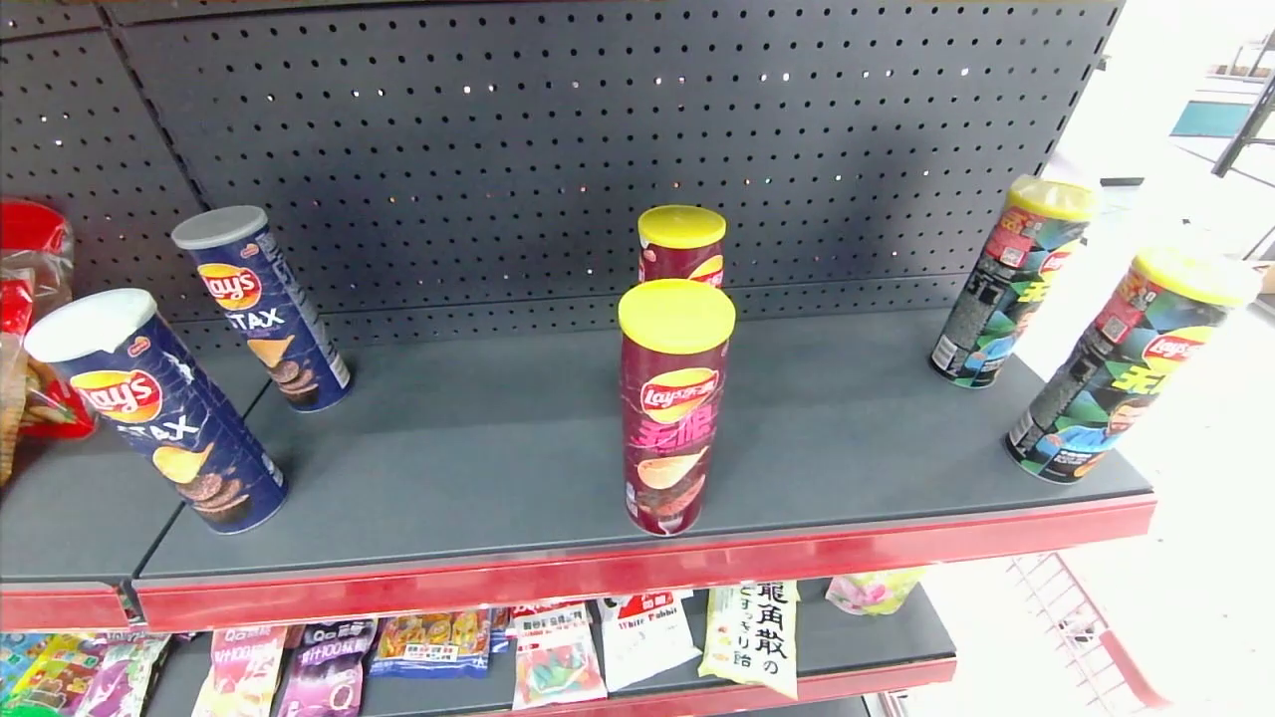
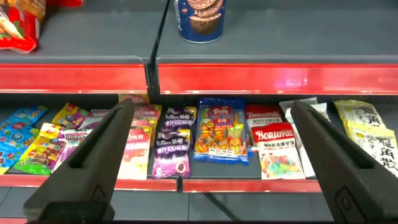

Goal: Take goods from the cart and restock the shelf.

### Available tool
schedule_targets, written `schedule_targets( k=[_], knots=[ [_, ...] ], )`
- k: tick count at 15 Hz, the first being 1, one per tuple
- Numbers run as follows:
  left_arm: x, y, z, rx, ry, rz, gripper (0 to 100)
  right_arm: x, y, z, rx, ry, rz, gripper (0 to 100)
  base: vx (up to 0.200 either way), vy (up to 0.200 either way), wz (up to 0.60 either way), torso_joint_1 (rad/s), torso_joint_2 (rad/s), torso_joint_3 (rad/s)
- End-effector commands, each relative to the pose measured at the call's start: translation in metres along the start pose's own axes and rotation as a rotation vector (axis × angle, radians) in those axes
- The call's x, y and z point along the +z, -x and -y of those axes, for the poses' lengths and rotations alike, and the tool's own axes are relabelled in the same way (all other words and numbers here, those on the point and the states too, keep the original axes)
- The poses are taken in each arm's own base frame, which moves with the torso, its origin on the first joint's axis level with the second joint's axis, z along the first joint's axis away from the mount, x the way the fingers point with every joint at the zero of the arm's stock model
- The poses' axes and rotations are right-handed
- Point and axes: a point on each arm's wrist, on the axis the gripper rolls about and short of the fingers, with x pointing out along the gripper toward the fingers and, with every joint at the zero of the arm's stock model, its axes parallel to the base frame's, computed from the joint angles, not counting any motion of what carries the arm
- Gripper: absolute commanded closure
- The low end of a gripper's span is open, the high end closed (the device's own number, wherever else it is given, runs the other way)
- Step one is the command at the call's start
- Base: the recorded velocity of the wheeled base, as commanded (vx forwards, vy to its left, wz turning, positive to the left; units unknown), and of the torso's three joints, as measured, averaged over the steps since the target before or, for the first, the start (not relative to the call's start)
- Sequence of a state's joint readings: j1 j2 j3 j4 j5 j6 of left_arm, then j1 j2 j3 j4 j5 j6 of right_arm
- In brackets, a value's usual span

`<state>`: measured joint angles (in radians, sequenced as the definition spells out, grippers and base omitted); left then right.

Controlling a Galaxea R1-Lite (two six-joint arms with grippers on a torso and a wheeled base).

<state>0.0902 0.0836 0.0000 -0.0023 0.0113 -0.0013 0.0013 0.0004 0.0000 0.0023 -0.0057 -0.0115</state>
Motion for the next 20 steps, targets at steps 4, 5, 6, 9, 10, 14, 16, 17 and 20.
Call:
schedule_targets(
  k=[4, 5, 6, 9, 10, 14, 16, 17, 20],
  knots=[
    [0.0002, -0.0003, 0.0000, 0.000, 0.000, -0.003, 0, 0.0003, 0.0001, -0.0001, 0.006, 0.002, 0.001, 0, 0.000, 0.000, 0.00, 0.000, 0.00, 0.000],
    [0.0002, -0.0003, 0.0000, 0.000, 0.000, -0.003, 0, 0.0001, 0.0000, -0.0001, 0.006, -0.001, 0.001, 0, 0.000, 0.000, 0.00, 0.000, 0.00, 0.000],
    [0.0000, -0.0004, 0.0000, 0.000, 0.000, -0.006, 0, 0.0001, 0.0000, -0.0001, 0.006, -0.001, 0.001, 0, 0.000, 0.000, 0.00, 0.000, 0.00, 0.000],
    [0.0002, -0.0003, 0.0000, 0.000, 0.000, -0.003, 0, -0.0001, 0.0000, -0.0001, 0.004, -0.004, 0.000, 0, 0.000, 0.000, 0.00, 0.000, 0.00, 0.000],
    [0.0002, -0.0003, 0.0000, 0.000, -0.001, -0.003, 0, 0.0005, 0.0001, -0.0001, 0.006, -0.005, 0.003, 0, 0.000, 0.000, 0.00, 0.000, 0.00, 0.000],
    [0.0002, -0.0003, 0.0000, 0.000, 0.000, -0.003, 0, -0.0001, 0.0000, -0.0001, 0.003, -0.005, 0.000, 0, 0.000, 0.000, 0.45, 0.003, 0.00, -0.002],
    [0.0002, -0.0003, 0.0000, 0.000, 0.000, -0.003, 0, -0.0001, 0.0000, -0.0001, 0.003, -0.004, 0.000, 0, 0.000, 0.000, 0.00, 0.000, 0.00, 0.000],
    [0.0002, -0.0003, 0.0000, 0.000, 0.000, -0.003, 0, 0.0001, 0.0000, -0.0001, 0.003, -0.002, 0.001, 0, 0.000, 0.000, 0.00, 0.000, 0.00, 0.000],
    [0.0002, -0.0003, 0.0000, 0.000, 0.000, -0.003, 0, -0.0001, 0.0000, -0.0001, 0.004, -0.004, 0.000, 0, 0.000, 0.000, 0.00, 0.000, 0.00, 0.000]
  ],
)
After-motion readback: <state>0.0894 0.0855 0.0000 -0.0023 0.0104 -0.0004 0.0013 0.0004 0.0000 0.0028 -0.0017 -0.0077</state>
